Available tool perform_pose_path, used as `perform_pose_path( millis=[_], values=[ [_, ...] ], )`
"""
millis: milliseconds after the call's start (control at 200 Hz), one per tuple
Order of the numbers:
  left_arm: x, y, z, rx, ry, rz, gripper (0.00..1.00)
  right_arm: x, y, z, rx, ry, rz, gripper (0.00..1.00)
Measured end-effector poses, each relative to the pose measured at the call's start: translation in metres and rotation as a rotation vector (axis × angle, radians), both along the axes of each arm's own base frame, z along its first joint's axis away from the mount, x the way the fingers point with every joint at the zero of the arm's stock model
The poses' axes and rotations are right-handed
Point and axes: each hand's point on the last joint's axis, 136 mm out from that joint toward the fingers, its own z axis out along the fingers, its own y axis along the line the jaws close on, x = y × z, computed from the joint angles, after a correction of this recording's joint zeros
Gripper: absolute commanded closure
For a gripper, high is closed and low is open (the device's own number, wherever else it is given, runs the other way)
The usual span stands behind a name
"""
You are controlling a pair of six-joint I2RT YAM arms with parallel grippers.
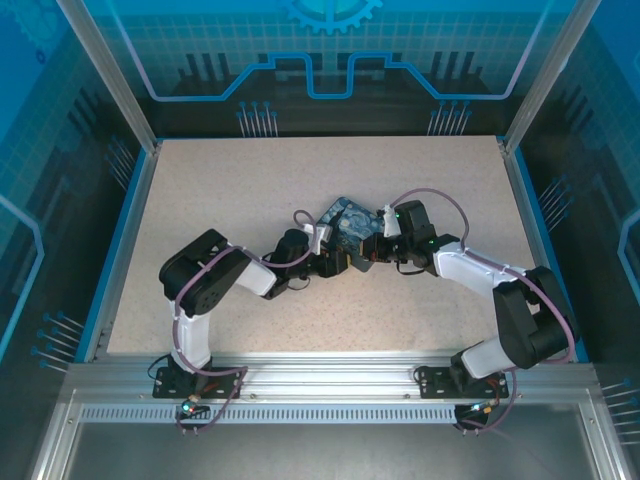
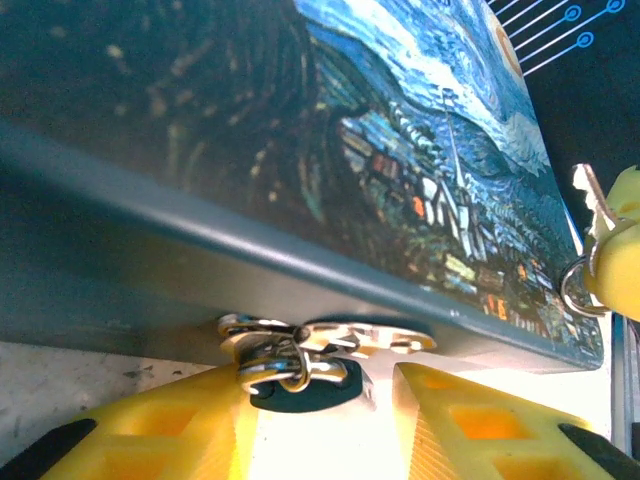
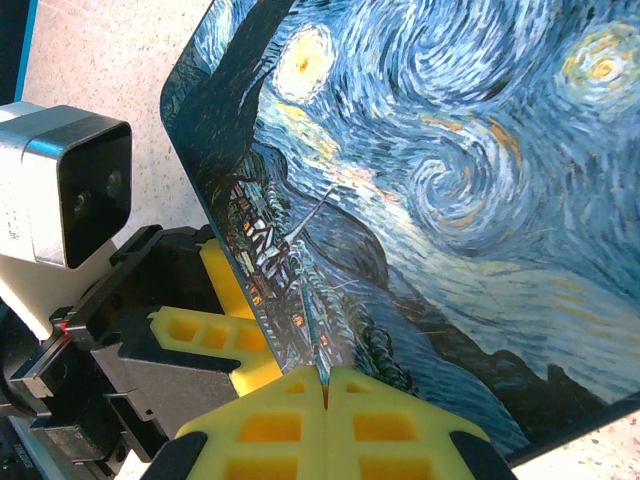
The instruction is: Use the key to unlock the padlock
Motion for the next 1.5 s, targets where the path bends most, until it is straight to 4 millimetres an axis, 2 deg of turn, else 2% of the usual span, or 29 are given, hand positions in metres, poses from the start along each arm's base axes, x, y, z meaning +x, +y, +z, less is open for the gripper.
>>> perform_pose_path(
  millis=[580, 765, 955, 1075, 1170, 1331, 1501],
  values=[
    [0.003, -0.001, -0.003, 0.001, 0.016, 0.023, 0.73, -0.001, 0.000, 0.000, 0.004, 0.001, 0.000, 1.00],
    [0.003, -0.001, -0.002, -0.002, 0.021, 0.024, 0.74, -0.005, -0.004, 0.003, -0.006, -0.005, -0.005, 1.00],
    [0.002, -0.003, 0.013, -0.023, 0.017, 0.032, 0.74, -0.013, -0.013, 0.016, -0.051, -0.069, -0.010, 1.00],
    [0.001, -0.004, 0.025, -0.041, 0.025, 0.038, 0.73, -0.025, -0.010, 0.024, -0.091, -0.131, 0.025, 1.00],
    [-0.001, -0.003, 0.032, -0.053, 0.042, 0.046, 0.73, -0.039, -0.007, 0.017, -0.134, -0.155, 0.063, 1.00],
    [-0.004, -0.002, 0.037, -0.059, 0.072, 0.055, 0.73, -0.058, -0.008, -0.008, -0.221, -0.158, 0.108, 1.00],
    [-0.006, -0.002, 0.040, -0.068, 0.097, 0.062, 0.73, -0.061, -0.005, -0.014, -0.264, -0.209, 0.145, 1.00]
  ],
)
